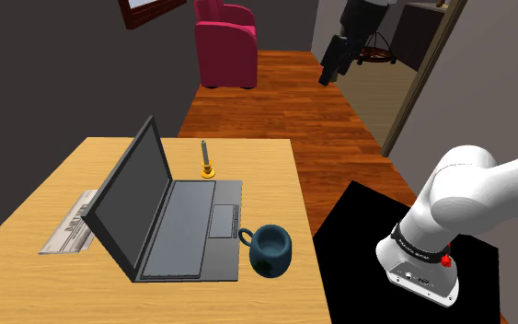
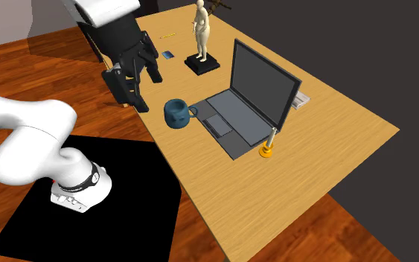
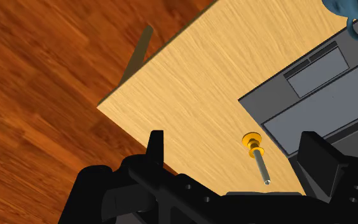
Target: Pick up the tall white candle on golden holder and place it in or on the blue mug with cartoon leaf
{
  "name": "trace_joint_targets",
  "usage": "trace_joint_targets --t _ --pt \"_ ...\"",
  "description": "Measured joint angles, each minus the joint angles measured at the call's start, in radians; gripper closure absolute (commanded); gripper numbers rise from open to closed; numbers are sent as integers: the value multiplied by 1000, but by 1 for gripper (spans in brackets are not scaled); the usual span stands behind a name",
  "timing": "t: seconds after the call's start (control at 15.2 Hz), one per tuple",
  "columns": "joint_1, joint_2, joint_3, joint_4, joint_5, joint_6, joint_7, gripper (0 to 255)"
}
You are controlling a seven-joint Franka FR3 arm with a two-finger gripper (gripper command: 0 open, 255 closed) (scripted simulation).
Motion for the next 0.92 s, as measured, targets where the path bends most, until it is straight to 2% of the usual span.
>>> trace_joint_targets --t 0.26,0.73,0.92 --pt "4 68 20 10 8 44 15 0" --pt "6 303 64 71 13 178 45 0" --pt "7 422 86 131 8 220 63 0"
